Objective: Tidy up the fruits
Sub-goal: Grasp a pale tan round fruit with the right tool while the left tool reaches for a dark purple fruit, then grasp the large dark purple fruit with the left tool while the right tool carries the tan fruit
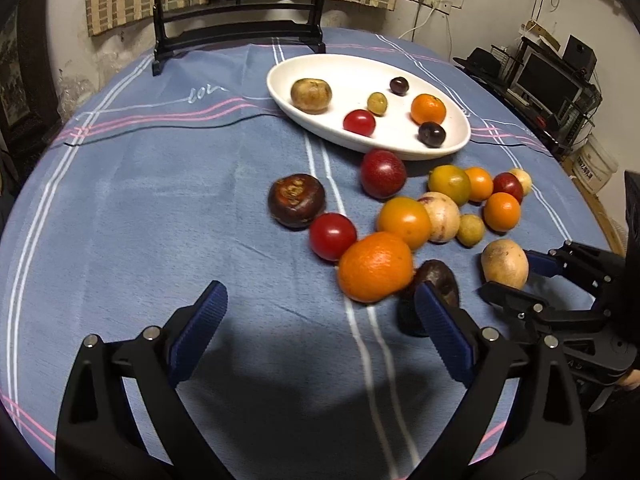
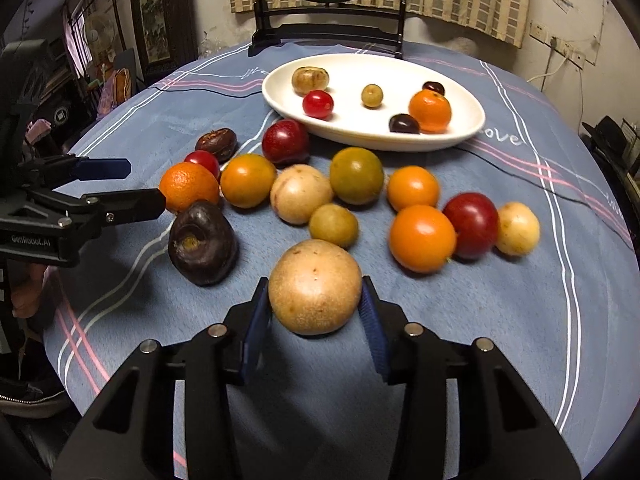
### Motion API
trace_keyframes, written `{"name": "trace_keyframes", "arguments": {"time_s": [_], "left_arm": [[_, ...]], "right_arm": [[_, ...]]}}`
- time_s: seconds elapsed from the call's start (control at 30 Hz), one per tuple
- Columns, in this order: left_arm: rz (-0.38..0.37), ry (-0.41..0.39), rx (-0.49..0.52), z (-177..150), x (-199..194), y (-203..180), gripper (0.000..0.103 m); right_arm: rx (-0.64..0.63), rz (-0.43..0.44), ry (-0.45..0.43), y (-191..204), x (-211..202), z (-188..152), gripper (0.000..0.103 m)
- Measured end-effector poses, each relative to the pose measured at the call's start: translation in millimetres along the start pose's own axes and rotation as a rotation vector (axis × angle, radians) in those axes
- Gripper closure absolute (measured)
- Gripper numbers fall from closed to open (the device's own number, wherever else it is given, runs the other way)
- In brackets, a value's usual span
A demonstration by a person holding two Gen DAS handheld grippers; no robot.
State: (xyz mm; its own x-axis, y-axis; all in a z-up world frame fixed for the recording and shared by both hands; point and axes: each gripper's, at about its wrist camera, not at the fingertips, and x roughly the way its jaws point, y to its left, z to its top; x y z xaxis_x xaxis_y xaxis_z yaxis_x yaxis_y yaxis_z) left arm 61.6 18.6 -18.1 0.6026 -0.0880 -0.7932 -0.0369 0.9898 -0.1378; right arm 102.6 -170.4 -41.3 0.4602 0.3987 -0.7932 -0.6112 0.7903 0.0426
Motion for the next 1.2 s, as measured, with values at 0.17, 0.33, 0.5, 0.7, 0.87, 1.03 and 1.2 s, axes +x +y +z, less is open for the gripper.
{"name": "trace_keyframes", "arguments": {"time_s": [0.17,0.33,0.5,0.7,0.87,1.03,1.2], "left_arm": [[-0.017,0.016,0.012,-2.1,-0.4,-12.6,0.007],[-0.048,0.069,0.038,-10.0,3.1,-33.9,0.007],[-0.068,0.116,0.03,-12.7,15.6,-50.3,0.007],[-0.052,0.13,0.005,-10.7,26.8,-57.7,0.007],[-0.013,0.129,-0.039,-4.2,33.9,-62.1,0.007],[0.018,0.114,-0.044,-0.4,37.0,-65.4,0.009],[0.056,0.075,0.028,-4.7,34.6,-70.9,0.028]], "right_arm": [[0.018,0.011,-0.016,-6.0,-6.1,-6.9,0.058],[0.039,0.028,-0.035,-11.2,-10.4,-9.3,0.058],[0.061,0.024,-0.052,-21.0,-16.5,-13.8,0.058],[0.097,0.037,-0.075,-37.2,-24.0,-21.7,0.058],[0.104,0.057,-0.089,-36.2,-25.4,-23.0,0.058],[0.112,0.071,-0.098,-37.4,-26.5,-24.0,0.058],[0.111,0.066,-0.093,-36.9,-25.1,-22.8,0.058]]}}
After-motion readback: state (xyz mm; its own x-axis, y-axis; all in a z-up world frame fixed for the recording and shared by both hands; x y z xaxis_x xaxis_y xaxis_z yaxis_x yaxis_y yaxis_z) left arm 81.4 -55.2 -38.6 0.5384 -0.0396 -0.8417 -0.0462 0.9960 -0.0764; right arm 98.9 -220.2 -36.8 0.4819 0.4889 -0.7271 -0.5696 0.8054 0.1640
